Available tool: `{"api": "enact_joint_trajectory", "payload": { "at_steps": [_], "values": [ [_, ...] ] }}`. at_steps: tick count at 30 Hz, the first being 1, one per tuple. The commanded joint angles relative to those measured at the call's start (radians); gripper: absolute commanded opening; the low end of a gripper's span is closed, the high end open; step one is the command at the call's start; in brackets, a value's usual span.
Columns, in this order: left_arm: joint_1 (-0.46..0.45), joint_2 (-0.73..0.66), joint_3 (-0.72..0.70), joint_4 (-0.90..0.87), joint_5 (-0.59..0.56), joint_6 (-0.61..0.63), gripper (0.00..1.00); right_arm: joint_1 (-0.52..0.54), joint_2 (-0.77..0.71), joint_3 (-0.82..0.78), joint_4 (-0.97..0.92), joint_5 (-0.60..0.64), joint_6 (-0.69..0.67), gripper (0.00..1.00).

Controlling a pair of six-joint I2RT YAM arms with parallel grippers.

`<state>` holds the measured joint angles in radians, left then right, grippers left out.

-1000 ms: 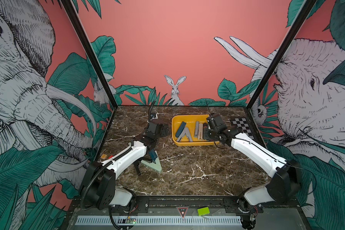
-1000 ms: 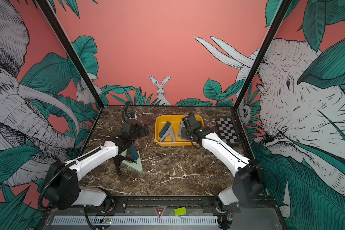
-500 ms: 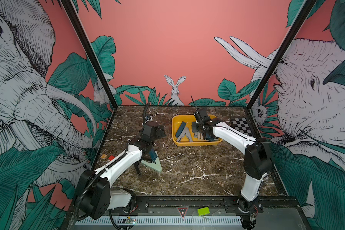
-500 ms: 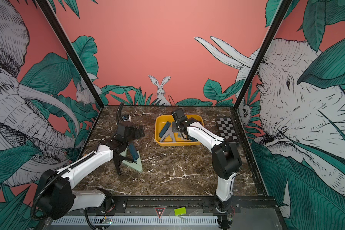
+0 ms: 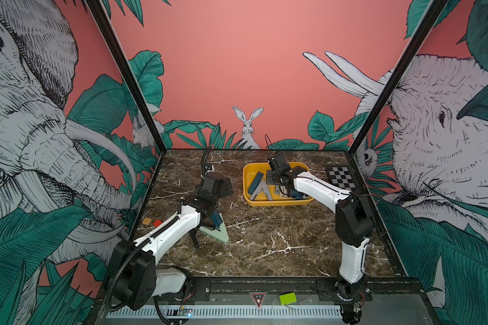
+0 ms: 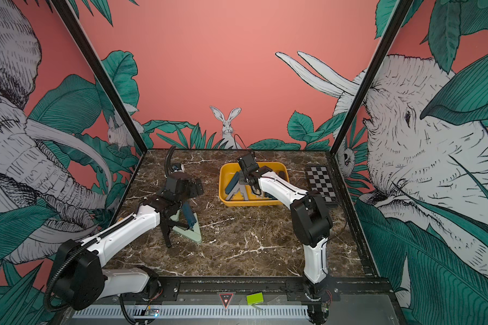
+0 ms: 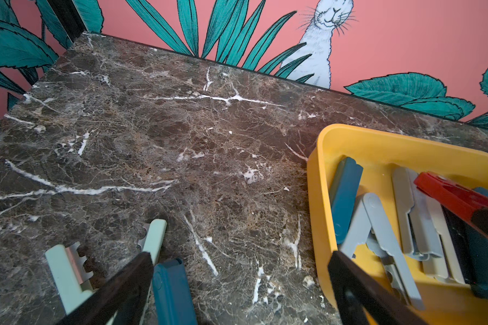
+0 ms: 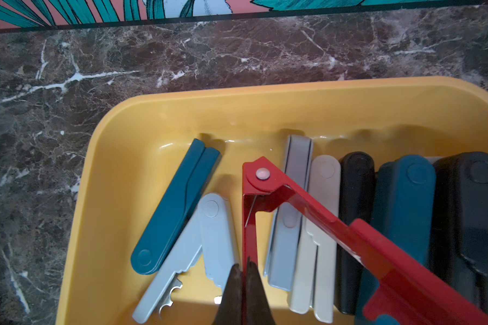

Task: Put the pruning pliers into the storage box
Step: Place the pruning pliers in the storage box.

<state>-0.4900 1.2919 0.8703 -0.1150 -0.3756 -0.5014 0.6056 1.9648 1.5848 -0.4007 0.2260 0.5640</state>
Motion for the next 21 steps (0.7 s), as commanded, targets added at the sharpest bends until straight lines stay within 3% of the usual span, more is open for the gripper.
{"api": "enact_joint_trajectory", "payload": {
  "at_steps": [1, 21],
  "values": [
    [0.007, -0.035, -0.019, -0.018, -0.013, -0.010, 0.99, 0.014, 0.035, 0.039, 0.032, 0.014, 0.070, 0.00],
    [0.018, -0.043, -0.046, -0.022, -0.009, -0.015, 0.99, 0.129, 0.161, 0.167, 0.081, 0.048, 0.166, 0.00]
  ]
}}
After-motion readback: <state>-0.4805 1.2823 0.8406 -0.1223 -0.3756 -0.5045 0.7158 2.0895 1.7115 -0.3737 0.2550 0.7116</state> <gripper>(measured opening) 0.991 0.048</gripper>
